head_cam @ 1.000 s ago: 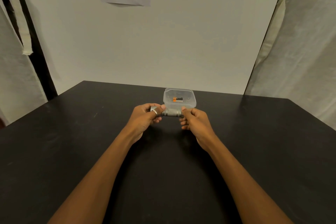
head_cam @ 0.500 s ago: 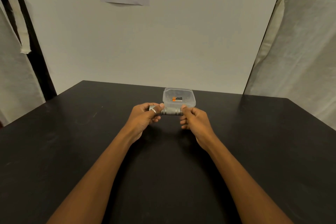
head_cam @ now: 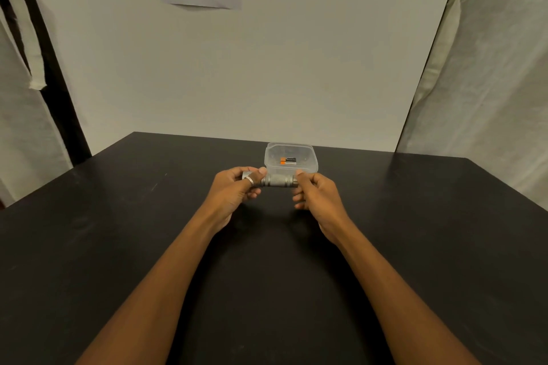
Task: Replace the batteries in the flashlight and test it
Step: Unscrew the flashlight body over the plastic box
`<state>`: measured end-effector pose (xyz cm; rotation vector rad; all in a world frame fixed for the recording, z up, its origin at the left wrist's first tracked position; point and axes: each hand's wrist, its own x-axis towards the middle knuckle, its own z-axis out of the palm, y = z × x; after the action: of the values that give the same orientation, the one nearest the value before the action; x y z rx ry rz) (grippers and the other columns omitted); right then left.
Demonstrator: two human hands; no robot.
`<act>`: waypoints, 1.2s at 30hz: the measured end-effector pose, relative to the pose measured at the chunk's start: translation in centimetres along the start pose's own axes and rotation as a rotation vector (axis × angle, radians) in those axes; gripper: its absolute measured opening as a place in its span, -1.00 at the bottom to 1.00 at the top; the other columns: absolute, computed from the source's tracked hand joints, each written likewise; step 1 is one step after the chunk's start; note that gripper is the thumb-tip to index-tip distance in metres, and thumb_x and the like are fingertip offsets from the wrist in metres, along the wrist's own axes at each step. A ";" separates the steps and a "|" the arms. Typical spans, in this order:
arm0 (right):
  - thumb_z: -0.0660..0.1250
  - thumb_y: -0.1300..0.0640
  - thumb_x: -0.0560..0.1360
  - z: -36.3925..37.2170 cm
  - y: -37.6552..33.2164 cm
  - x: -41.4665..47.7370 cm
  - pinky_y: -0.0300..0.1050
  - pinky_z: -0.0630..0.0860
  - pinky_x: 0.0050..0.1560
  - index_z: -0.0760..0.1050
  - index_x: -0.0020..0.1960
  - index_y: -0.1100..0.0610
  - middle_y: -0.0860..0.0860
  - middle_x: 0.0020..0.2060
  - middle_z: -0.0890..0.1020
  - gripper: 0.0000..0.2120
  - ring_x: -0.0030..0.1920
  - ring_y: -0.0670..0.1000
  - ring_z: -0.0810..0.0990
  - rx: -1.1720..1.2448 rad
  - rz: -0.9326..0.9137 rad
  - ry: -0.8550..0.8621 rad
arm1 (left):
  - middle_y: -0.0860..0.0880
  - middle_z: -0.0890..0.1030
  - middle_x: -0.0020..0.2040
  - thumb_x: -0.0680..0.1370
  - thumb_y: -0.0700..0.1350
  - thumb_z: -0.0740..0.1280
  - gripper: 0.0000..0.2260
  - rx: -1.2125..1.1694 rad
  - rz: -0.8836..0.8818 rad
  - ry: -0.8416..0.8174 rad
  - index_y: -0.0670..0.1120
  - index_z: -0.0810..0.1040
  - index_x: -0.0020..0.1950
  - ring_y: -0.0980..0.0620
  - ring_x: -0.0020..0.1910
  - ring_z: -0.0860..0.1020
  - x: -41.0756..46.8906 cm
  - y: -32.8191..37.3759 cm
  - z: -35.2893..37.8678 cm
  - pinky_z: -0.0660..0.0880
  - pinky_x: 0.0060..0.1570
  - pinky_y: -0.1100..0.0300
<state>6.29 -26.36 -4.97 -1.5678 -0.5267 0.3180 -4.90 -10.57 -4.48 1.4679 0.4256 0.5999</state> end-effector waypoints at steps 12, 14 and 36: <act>0.34 0.17 0.63 -0.4 -0.2 0.0 -0.16 0.62 -0.15 0.57 0.17 0.11 0.06 0.08 0.66 -0.87 0.04 0.01 0.66 0.054 -0.035 -0.064 | -0.11 0.71 -0.01 0.51 0.03 0.48 -0.72 0.013 -0.005 0.004 -0.12 0.66 0.12 0.06 -0.19 0.62 0.0 0.1 0.1 0.61 0.01 0.08; 0.32 0.04 0.65 -0.1 -0.1 0.0 -0.16 0.60 -0.17 0.59 0.12 0.11 0.07 -0.02 0.69 -0.83 -0.08 -0.02 0.66 0.028 -0.019 -0.034 | -0.11 0.71 -0.01 0.51 0.03 0.49 -0.71 0.013 -0.005 0.006 -0.12 0.66 0.12 0.06 -0.20 0.63 0.0 0.1 0.1 0.61 0.02 0.08; 0.35 0.12 0.63 -0.3 -0.2 -0.2 -0.19 0.62 -0.19 0.62 0.13 0.16 0.08 0.02 0.69 -0.86 -0.03 0.00 0.67 0.032 -0.071 -0.065 | -0.12 0.70 -0.02 0.51 0.03 0.50 -0.68 -0.005 -0.005 0.004 -0.15 0.66 0.14 0.05 -0.19 0.62 0.1 0.0 0.0 0.61 0.03 0.08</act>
<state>6.23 -26.76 -4.80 -1.5079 -0.6231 0.3232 -4.84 -10.51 -4.51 1.4606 0.4303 0.5998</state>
